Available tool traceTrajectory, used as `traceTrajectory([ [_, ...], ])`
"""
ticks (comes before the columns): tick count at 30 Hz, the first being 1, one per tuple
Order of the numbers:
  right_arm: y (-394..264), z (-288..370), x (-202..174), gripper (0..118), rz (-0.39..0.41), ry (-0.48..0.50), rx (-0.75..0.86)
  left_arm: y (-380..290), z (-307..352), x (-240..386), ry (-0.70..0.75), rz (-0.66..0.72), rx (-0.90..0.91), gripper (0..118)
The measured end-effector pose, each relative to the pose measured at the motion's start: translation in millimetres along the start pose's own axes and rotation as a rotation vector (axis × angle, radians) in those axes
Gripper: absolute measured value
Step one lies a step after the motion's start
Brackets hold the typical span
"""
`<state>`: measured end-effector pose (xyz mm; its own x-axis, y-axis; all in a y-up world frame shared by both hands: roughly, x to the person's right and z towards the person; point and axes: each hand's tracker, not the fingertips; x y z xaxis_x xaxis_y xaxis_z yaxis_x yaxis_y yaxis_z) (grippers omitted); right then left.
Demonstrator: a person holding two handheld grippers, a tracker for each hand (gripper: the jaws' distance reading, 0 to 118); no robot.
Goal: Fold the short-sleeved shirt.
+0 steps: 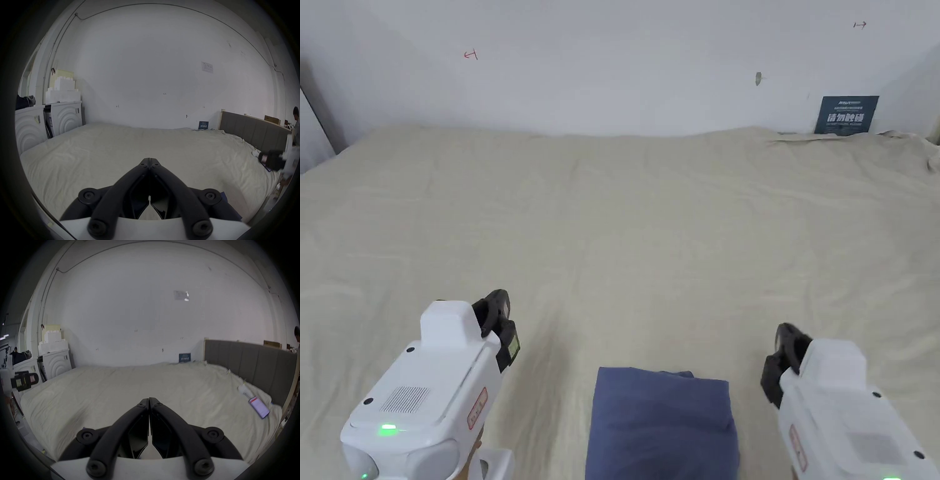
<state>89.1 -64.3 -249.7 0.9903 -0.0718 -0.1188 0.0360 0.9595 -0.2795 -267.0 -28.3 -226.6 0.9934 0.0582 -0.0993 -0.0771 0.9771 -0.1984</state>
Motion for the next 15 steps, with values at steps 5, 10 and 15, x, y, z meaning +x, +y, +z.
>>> traceTrajectory([
  [5, -48, -22, -22, 0, -0.016, 0.022, -0.077, -13, -4, -7, -0.013, 0.018, -0.051, 0],
  [10, -89, -36, -36, 0, -0.009, 0.026, -0.155, -28, -6, -8, -0.04, 0.038, -0.108, 0],
  [15, -115, -51, -41, 0, 0.007, 0.028, -0.196, -46, -13, -6, -0.099, 0.068, -0.198, 0],
])
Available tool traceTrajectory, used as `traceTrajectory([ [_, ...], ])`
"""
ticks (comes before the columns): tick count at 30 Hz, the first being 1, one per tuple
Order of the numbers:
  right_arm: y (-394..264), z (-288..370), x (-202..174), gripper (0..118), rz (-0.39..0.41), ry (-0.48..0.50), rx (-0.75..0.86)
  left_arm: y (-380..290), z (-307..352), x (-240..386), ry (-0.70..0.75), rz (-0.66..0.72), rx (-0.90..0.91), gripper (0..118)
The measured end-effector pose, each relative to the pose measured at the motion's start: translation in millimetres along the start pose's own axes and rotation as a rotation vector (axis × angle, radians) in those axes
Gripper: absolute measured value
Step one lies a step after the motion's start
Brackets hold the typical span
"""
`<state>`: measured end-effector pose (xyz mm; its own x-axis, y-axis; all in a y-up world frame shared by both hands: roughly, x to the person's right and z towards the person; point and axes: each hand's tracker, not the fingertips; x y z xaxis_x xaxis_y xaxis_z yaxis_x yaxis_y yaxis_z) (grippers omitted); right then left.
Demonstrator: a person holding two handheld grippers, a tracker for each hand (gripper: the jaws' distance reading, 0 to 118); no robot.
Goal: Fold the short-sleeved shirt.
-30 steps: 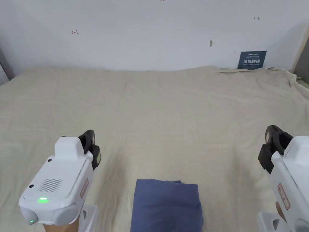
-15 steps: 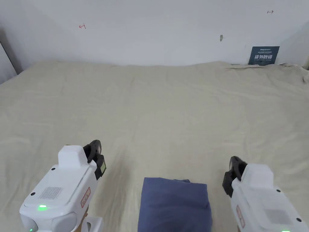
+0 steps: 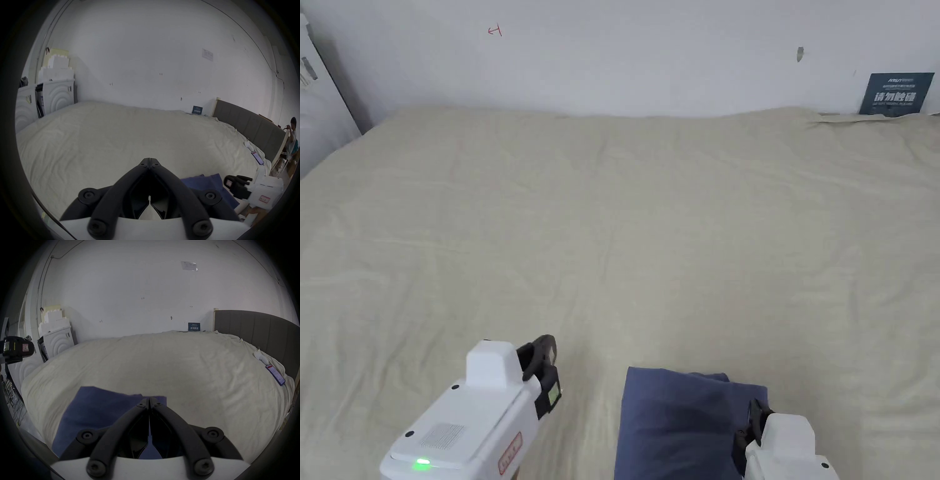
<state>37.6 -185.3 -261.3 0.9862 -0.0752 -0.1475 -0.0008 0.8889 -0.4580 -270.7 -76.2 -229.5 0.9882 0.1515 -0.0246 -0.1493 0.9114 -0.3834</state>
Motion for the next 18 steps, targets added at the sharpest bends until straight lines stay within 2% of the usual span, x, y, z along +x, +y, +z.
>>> traceTrajectory([
  [7, -24, -24, -6, 0, 0.028, 0.007, -0.077, -24, -17, 6, -0.076, 0.038, -0.122, 0],
  [14, -33, -25, -9, 0, 0.037, -0.002, -0.066, -39, -35, 13, -0.188, 0.057, -0.293, 1],
  [16, -32, -25, -9, 0, 0.034, -0.001, -0.069, -42, -47, 12, -0.239, 0.105, -0.372, 9],
  [18, -32, -24, -9, 0, 0.043, 0.001, -0.07, -45, -59, 10, -0.274, 0.145, -0.454, 36],
])
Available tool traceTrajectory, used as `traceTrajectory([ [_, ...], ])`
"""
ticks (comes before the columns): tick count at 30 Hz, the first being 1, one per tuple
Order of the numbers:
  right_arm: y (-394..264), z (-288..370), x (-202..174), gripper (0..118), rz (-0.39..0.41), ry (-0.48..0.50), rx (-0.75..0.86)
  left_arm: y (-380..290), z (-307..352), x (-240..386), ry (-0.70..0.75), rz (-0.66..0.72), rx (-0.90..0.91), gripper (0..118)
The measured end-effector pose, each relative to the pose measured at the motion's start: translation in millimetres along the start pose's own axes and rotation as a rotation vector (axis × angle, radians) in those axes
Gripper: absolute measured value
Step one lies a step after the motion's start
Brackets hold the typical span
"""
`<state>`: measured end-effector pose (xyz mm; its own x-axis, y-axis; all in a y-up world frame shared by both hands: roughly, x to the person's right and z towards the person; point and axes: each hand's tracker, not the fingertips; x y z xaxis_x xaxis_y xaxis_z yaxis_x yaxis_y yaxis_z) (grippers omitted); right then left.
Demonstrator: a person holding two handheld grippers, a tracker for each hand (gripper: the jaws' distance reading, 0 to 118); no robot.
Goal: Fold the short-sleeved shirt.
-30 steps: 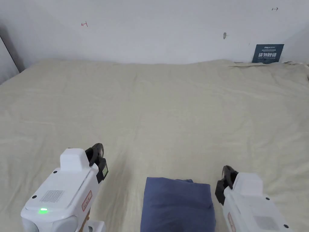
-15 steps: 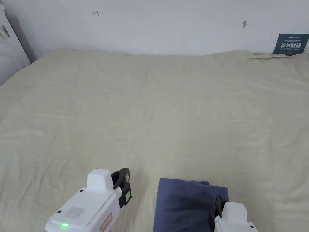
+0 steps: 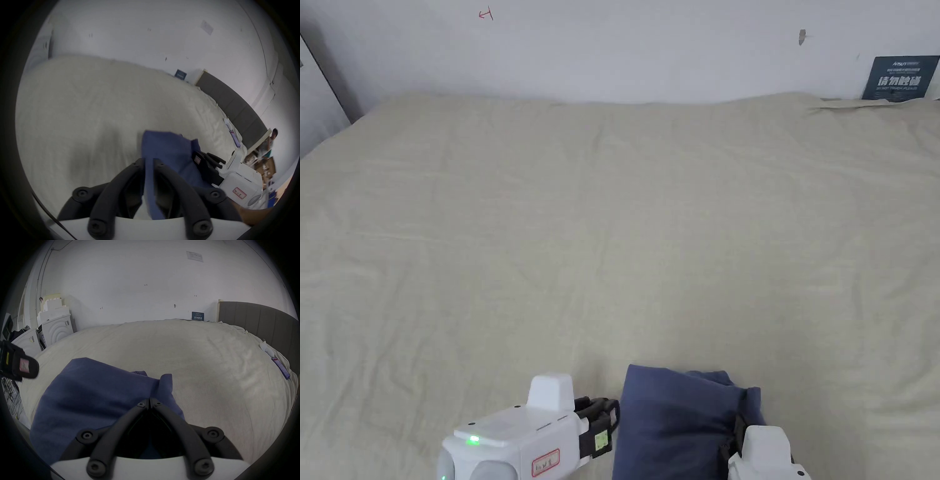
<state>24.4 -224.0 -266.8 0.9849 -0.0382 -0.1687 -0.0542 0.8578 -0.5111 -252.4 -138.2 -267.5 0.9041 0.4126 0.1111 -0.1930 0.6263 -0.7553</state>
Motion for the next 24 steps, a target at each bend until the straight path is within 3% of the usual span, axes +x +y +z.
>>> traceTrajectory([
  [2, 1, 1, 0, 0, 0.003, 0.003, -0.003, 3, -12, -8, -0.049, 0.029, -0.065, 50],
  [5, 2, 1, 1, 0, -0.008, 0.007, -0.008, 5, -27, -15, -0.101, 0.06, -0.131, 95],
  [6, 2, 2, 1, 0, -0.008, 0.007, -0.009, 5, -30, -18, -0.101, 0.064, -0.136, 99],
  [10, 3, 2, 1, 0, -0.004, 0.009, -0.012, 7, -42, -26, -0.174, 0.105, -0.168, 100],
  [13, 4, 2, 2, 0, 0.003, 0.012, -0.016, 9, -51, -22, -0.182, 0.101, -0.196, 99],
  [15, 4, 2, 2, 0, 0.002, 0.013, -0.017, 10, -56, -16, -0.179, 0.074, -0.212, 92],
  [19, 5, 2, 2, 0, 0.002, 0.015, -0.02, 14, -61, -9, -0.165, 0.044, -0.238, 56],
  [24, 6, 2, 2, 0, 0.011, 0.021, -0.024, 15, -67, -5, -0.145, 0.067, -0.282, 28],
])
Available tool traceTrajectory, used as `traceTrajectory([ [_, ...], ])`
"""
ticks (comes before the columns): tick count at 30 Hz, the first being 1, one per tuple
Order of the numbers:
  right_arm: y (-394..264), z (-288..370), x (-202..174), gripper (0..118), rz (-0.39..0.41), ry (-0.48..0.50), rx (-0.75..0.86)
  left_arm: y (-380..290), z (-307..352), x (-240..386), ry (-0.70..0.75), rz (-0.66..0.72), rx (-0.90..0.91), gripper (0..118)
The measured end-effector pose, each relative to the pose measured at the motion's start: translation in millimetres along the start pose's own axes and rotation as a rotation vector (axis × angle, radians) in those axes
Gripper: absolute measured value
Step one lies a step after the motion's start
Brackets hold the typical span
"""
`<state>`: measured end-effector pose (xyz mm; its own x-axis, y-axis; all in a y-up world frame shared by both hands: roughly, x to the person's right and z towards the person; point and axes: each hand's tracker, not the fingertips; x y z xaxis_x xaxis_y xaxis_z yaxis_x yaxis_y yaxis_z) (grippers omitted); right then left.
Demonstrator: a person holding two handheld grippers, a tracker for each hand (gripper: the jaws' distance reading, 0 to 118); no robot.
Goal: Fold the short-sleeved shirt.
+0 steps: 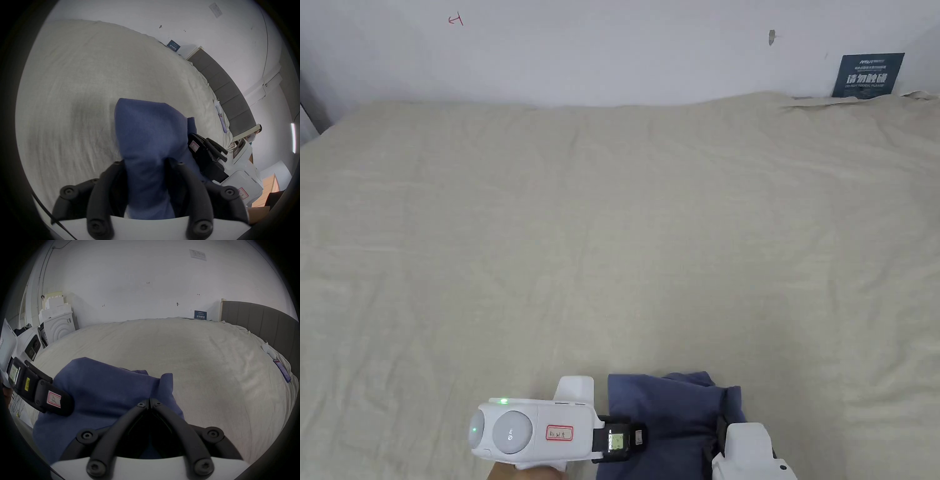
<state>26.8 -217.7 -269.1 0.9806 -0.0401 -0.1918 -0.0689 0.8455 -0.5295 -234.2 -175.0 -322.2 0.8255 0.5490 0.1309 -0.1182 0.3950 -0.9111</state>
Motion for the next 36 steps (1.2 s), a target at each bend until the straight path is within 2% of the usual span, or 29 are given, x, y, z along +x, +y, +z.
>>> traceTrajectory([
  [2, 1, 0, 0, 0, 0.005, 0.001, -0.002, 2, -2, 0, 0.027, 0.043, -0.014, 25],
  [10, 13, 9, 6, 0, 0.014, 0.037, -0.013, -1, 4, 5, 0.029, 0.002, 0.015, 21],
  [12, 23, 24, 9, 0, -0.008, 0.045, 0.042, -1, 8, 9, 0.028, -0.001, 0.022, 19],
  [21, 110, 94, 29, 0, 0.026, 0.048, 0.365, 18, 40, 16, 0.059, -0.095, 0.044, 19],
  [28, 165, 133, 37, 0, 0.05, 0.043, 0.542, 43, 95, -24, 0.192, -0.135, 0.062, 19],
  [36, 193, 148, 34, 0, 0.066, 0.03, 0.607, 76, 179, -106, 0.392, -0.124, 0.08, 19],
])
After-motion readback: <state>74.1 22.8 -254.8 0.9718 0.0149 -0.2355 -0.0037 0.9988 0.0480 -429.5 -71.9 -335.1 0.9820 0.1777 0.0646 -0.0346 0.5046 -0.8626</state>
